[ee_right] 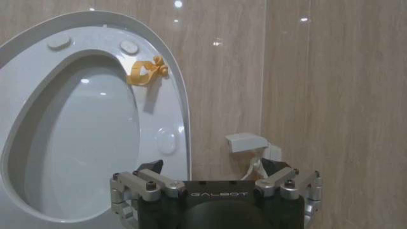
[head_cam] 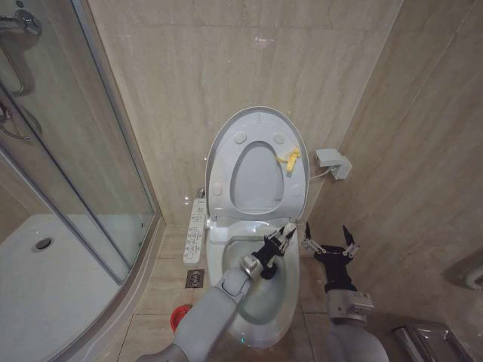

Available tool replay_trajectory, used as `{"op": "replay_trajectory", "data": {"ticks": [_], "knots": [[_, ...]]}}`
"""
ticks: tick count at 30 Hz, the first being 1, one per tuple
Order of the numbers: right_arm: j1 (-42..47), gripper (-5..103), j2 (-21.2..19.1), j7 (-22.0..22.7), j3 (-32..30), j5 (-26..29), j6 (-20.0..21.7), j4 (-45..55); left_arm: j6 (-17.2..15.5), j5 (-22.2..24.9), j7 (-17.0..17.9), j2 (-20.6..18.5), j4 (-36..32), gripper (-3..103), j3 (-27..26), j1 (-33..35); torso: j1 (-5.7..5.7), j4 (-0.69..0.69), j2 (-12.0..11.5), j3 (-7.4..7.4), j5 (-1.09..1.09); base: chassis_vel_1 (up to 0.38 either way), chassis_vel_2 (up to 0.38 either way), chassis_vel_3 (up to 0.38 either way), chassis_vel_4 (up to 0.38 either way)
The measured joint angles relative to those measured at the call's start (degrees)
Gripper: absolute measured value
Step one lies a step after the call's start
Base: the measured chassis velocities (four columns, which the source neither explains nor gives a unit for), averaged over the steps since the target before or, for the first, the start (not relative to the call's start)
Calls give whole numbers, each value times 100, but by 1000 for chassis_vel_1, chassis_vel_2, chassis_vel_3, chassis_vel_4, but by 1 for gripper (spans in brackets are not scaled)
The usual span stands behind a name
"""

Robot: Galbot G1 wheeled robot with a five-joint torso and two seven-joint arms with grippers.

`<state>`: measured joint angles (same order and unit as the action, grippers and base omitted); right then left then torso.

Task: Open the toilet lid, clean the toilet bowl with a toilet brush, close the toilet lid, and flush.

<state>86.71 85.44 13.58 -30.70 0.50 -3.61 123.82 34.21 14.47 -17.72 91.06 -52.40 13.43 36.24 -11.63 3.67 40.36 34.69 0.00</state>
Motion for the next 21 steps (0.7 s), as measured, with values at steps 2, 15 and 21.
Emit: {"op": "replay_trajectory", "data": {"ticks": [2, 15, 21], "knots": [[0, 100, 0, 0, 0, 0, 0, 1, 13, 119, -39, -34, 112, 20, 5, 25, 0, -1, 0, 0, -1, 0, 0, 0, 0], [0, 100, 0, 0, -1, 0, 0, 0, 4, 188, -62, 28, -33, 20, -11, 46, 0, 1, 0, 0, -1, 0, 0, 0, 0], [0, 100, 0, 0, 0, 0, 0, 1, -57, 43, -62, -88, 30, 20, -218, 296, 0, -2, 0, -1, -1, 0, 0, 0, 0]]}}
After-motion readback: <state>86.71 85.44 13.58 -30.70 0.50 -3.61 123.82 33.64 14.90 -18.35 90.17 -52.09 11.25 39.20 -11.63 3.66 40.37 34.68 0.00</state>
